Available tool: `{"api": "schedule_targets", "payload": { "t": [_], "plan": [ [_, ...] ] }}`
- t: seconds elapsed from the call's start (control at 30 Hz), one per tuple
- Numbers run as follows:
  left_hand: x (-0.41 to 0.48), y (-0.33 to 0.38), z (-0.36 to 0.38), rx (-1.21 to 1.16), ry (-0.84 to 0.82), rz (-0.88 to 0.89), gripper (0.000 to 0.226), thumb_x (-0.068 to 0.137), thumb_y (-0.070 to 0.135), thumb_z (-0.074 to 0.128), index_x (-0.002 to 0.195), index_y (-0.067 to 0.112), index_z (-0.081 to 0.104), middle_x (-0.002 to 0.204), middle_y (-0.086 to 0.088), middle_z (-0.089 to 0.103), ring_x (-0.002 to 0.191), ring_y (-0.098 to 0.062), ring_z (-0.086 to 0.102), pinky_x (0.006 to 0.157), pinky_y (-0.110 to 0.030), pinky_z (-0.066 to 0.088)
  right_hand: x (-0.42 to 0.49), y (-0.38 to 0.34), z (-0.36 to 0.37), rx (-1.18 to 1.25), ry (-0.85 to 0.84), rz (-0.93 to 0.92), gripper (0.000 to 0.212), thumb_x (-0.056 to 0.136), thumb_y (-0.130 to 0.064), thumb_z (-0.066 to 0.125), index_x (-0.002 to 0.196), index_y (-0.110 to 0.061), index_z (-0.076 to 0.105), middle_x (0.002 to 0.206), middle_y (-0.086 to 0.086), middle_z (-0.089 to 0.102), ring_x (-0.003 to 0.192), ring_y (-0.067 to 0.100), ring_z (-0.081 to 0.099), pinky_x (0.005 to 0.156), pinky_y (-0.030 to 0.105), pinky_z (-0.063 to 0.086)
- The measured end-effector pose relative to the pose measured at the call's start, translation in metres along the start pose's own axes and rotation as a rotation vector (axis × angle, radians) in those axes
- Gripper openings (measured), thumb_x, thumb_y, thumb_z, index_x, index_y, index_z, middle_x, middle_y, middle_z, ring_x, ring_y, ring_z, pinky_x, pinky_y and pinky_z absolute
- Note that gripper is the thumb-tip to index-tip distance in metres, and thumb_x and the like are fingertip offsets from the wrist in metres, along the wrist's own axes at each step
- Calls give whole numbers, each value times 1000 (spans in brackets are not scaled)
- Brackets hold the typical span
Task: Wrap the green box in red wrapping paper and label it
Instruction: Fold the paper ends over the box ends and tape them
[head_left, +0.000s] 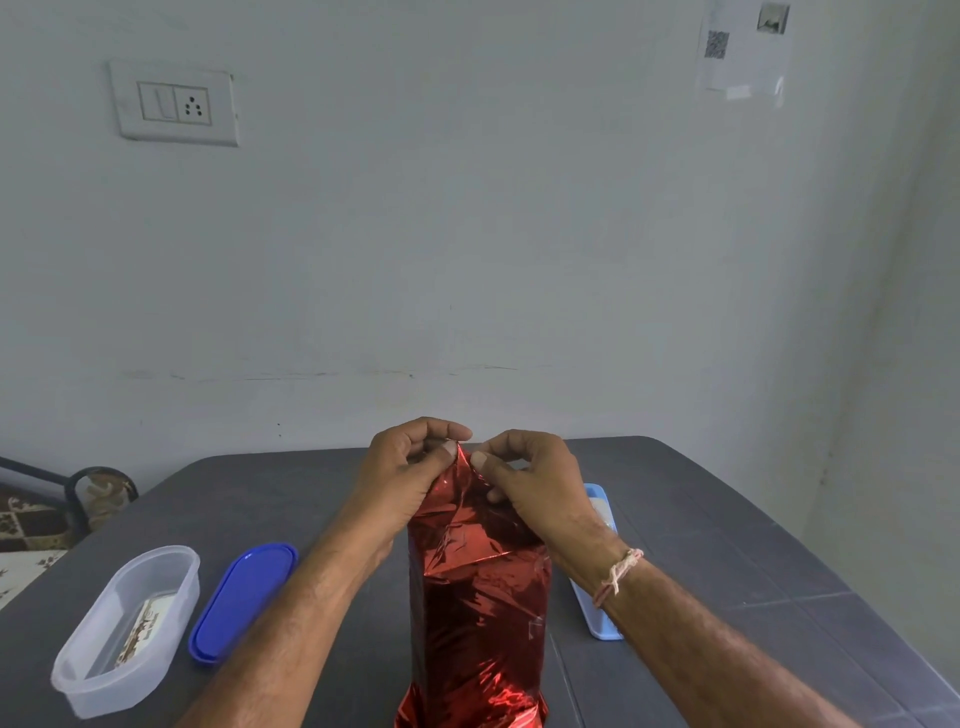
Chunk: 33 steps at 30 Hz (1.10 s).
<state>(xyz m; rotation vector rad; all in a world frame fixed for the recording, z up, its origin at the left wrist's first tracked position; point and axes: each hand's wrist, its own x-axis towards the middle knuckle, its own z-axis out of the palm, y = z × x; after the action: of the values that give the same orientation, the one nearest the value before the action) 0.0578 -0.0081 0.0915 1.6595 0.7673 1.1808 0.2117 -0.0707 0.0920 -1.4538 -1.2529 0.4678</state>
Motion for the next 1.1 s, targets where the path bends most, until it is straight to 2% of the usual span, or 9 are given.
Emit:
{"api": "schedule_targets", "payload": {
  "t": [0.27, 0.67, 0.83, 0.93, 1.1],
  "plan": [
    [-1, 1, -2, -97, 37, -34, 17, 98, 6, 64, 106, 15, 77, 94, -6, 79, 87, -17, 76, 71, -24, 59, -1, -2, 2, -14, 7, 3, 8, 89, -34, 78, 86, -28, 76, 82, -11, 76, 58, 4, 68, 67, 23, 59],
    [-2, 7, -4, -108, -31, -34, 25, 92, 3, 72, 113, 16, 74, 98, -9, 78, 93, -21, 76, 77, -26, 59, 2, -2, 5, -46, 19, 43, 17, 95, -38, 70, 83, -27, 73, 78, -8, 75, 58, 5, 69, 77, 36, 63],
    [-1, 10, -1, -61, 10, -8, 22, 91, 4, 74, 109, 17, 75, 94, -9, 77, 86, -17, 75, 76, -22, 59, 2, -2, 6, -39, 20, 47, 17, 95, -40, 70, 84, -27, 74, 75, -7, 75, 58, 5, 69, 77, 35, 63],
    [1, 9, 0, -33, 31, 4, 20, 92, 5, 73, 106, 19, 76, 93, -7, 77, 84, -14, 74, 80, -25, 58, 1, -2, 5, -27, 11, 37, 14, 93, -39, 72, 86, -28, 75, 75, -9, 75, 58, 4, 68, 76, 34, 61],
    [3, 6, 2, -4, 36, 31, 20, 93, 6, 70, 103, 22, 76, 92, -6, 76, 89, -20, 75, 82, -33, 59, 0, -1, 5, -1, 0, 49, 9, 93, -35, 74, 87, -27, 76, 80, -8, 76, 58, 3, 66, 70, 27, 58]
  ]
}}
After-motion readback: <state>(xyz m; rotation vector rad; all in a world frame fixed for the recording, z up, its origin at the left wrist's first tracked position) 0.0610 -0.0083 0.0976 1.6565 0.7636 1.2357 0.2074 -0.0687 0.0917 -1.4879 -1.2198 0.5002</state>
